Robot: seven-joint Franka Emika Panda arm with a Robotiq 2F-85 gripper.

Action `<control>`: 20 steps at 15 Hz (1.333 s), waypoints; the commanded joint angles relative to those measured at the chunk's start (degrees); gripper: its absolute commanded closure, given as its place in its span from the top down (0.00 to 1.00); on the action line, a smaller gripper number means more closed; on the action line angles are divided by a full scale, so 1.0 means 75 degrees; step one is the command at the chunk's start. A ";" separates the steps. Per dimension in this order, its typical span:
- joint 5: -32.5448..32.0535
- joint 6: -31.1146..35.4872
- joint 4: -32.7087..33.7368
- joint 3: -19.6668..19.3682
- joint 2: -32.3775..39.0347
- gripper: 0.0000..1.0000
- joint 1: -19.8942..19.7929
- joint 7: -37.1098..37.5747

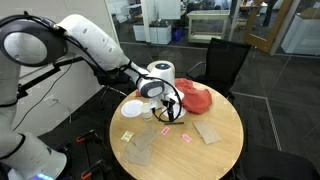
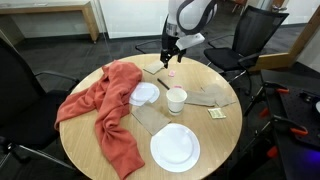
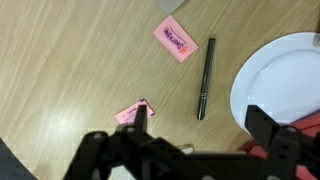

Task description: Pick the pen on the table and put it in the cup

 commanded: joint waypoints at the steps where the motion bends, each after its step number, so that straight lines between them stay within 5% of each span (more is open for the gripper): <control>1: 0.0356 0.0307 0.0758 -0.0046 0.0761 1.00 0.0019 -0.0032; 20: 0.0816 0.0240 0.3244 -0.0037 0.3152 1.00 0.0002 0.0023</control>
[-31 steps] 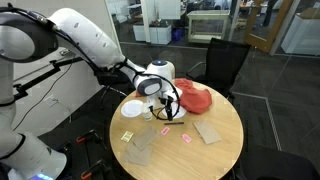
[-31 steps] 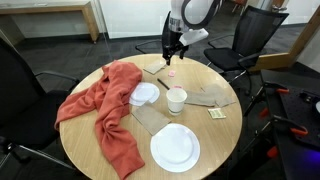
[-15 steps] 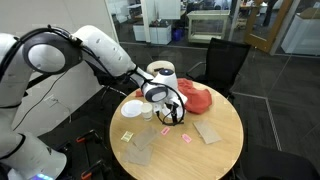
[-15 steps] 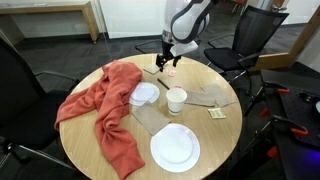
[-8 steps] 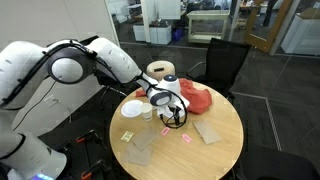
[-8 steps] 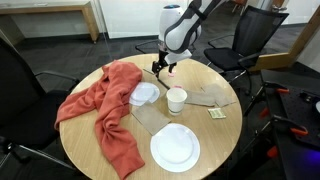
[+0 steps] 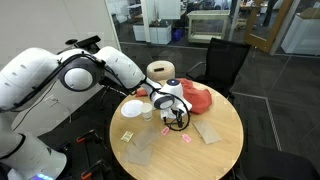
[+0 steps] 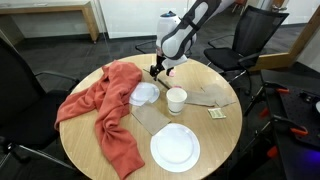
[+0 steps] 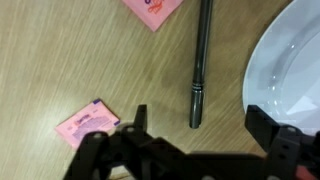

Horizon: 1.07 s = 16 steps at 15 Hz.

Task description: Pick the pen on the table and put it in the cup

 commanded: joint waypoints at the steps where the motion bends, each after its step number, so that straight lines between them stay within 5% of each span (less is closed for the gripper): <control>1: 0.0208 -0.0145 0.0508 -0.0026 0.0344 1.00 -0.0010 0.0007; 3: 0.0215 -0.0174 0.0633 -0.0023 0.0455 1.00 -0.0027 0.0005; 4: 0.0231 -0.0161 0.0680 -0.0019 0.0510 0.75 -0.0037 0.0020; 14: 0.0325 -0.0219 0.0912 -0.0014 0.0647 0.05 -0.0098 0.0056; 16: 0.0340 -0.0242 0.0866 0.0003 0.0595 0.00 -0.0100 0.0054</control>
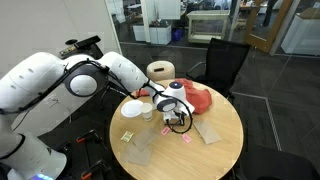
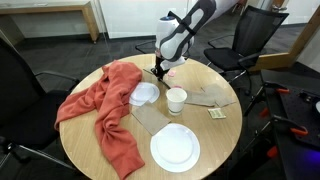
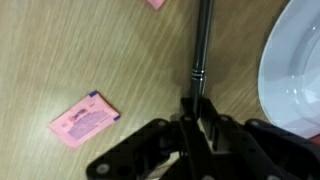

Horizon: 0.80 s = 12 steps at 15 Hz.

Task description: Pick the pen on the table and put it in the cup

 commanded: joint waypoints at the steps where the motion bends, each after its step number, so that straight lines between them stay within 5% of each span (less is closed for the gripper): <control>1: 0.0239 -0.0195 0.0161 0.0043 0.0043 0.04 0.0029 0.0048; 12: -0.0086 -0.0972 -0.0639 -0.0035 -0.1612 0.04 0.0398 -0.0200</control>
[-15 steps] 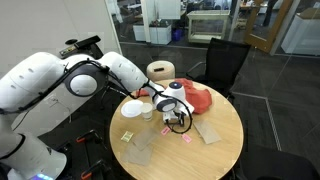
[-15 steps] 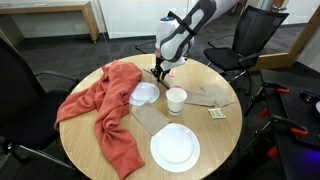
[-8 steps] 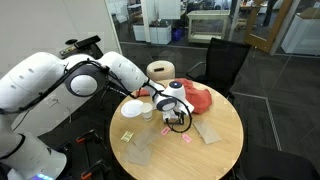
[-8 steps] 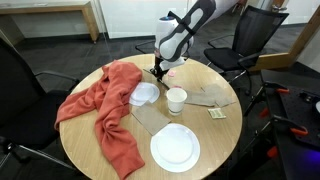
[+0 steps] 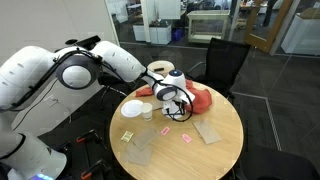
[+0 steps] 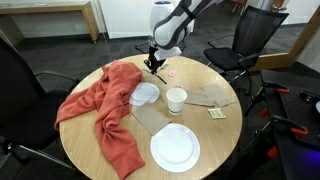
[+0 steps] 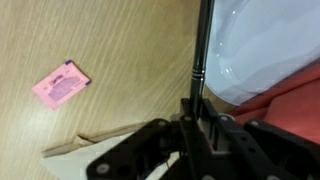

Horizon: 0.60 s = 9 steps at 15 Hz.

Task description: Pick the pen on the table and put it in the cup

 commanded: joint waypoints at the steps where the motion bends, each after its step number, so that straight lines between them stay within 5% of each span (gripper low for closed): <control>1: -0.0229 -0.0675 -0.0602 -0.0208 -0.1002 0.04 0.0289 -0.0140; 9: -0.1247 -0.2806 -0.0647 -0.0012 -0.2188 0.04 0.0552 -0.1310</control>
